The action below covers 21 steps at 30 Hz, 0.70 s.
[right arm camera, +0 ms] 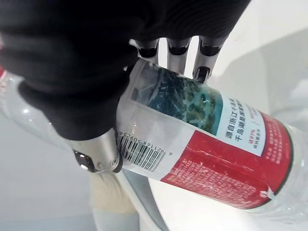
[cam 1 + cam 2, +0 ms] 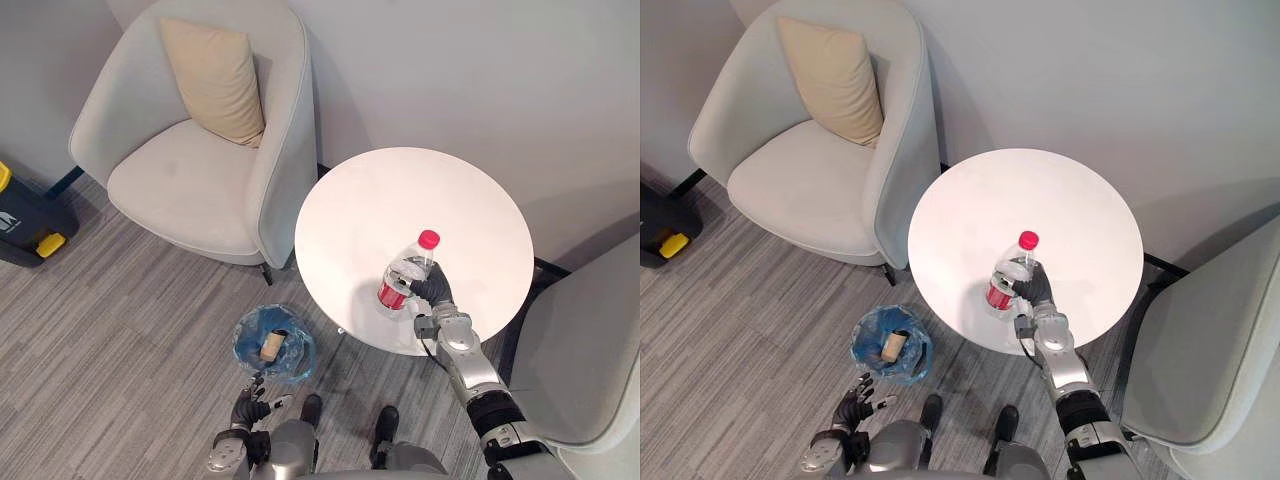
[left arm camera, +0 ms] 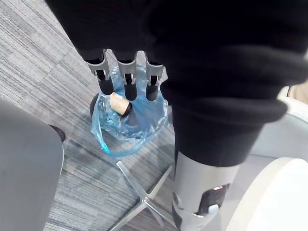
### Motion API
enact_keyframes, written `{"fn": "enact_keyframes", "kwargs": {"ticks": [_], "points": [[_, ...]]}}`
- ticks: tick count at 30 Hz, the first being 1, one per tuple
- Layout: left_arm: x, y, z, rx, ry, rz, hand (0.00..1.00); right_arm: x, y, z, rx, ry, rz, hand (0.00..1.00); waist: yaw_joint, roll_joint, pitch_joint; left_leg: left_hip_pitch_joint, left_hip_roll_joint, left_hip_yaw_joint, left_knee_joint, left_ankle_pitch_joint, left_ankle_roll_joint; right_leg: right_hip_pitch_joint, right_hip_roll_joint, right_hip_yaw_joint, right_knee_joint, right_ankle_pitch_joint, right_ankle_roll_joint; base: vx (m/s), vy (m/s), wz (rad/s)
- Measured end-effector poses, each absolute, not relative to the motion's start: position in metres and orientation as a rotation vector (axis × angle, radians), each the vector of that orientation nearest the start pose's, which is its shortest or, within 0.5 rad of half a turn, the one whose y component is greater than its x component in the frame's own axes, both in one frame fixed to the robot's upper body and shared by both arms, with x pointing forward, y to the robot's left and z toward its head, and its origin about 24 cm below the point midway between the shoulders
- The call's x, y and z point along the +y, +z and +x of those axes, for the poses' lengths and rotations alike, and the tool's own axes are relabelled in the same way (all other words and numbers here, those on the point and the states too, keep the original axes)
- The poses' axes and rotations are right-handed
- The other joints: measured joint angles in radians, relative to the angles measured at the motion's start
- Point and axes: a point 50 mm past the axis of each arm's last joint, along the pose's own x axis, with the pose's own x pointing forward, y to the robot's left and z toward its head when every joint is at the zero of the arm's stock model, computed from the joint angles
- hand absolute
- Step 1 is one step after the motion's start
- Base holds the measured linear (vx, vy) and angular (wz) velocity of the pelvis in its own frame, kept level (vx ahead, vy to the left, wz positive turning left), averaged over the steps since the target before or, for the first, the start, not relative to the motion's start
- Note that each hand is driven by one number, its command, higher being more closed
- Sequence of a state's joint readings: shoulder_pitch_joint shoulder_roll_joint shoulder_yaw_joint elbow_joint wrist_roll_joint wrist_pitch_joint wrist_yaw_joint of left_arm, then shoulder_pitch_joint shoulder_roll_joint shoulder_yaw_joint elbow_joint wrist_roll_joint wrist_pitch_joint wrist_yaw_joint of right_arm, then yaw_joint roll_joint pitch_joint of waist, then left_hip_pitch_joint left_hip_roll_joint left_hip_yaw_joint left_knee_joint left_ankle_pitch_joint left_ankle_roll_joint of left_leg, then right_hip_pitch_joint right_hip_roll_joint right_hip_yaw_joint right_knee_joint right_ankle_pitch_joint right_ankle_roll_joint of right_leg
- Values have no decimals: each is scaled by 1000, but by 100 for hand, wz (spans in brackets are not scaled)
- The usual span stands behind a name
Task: Gather rubbish on tea table into small bin, then transfer packed bag to large trash can.
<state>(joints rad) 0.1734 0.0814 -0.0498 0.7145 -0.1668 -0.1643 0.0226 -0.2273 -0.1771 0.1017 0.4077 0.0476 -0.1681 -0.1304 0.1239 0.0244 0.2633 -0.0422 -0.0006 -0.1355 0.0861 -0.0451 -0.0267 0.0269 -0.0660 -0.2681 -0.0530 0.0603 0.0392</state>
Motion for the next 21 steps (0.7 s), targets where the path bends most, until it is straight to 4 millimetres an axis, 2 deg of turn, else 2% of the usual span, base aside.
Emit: {"fn": "enact_keyframes", "kwargs": {"ticks": [7, 13, 16, 17, 21], "points": [[175, -124, 137, 720, 107, -57, 0, -154, 52, 273, -144, 27, -161, 100, -3, 0, -1, 8, 2, 7, -3, 0, 0, 4, 1, 9, 0, 0, 0, -11, 0, -3], [174, -124, 137, 723, 93, -47, 0, -150, 53, 256, -163, 73, -192, 100, -6, -4, -7, 33, 3, 20, -12, 0, 0, 17, 1, 23, 0, 0, 0, -16, 7, -7], [174, -126, 135, 735, 89, -39, 0, -150, 54, 248, -175, 78, -199, 100, -13, -8, -19, 40, 3, 23, -16, 0, 0, 21, 1, 26, -1, 0, 0, -16, 3, -2], [176, -127, 133, 746, 89, -35, 0, -149, 54, 247, -175, 84, -197, 100, -25, -11, -29, 40, 3, 23, -16, 0, 0, 21, 2, 26, -2, 0, 0, 0, 0, 0], [177, -130, 129, 768, 89, -27, 0, -143, 59, 235, -207, 122, -195, 100, -32, -15, -53, 44, 5, 29, -19, 0, 0, 23, 3, 31, -4, 0, 0, -6, 0, -3]]}}
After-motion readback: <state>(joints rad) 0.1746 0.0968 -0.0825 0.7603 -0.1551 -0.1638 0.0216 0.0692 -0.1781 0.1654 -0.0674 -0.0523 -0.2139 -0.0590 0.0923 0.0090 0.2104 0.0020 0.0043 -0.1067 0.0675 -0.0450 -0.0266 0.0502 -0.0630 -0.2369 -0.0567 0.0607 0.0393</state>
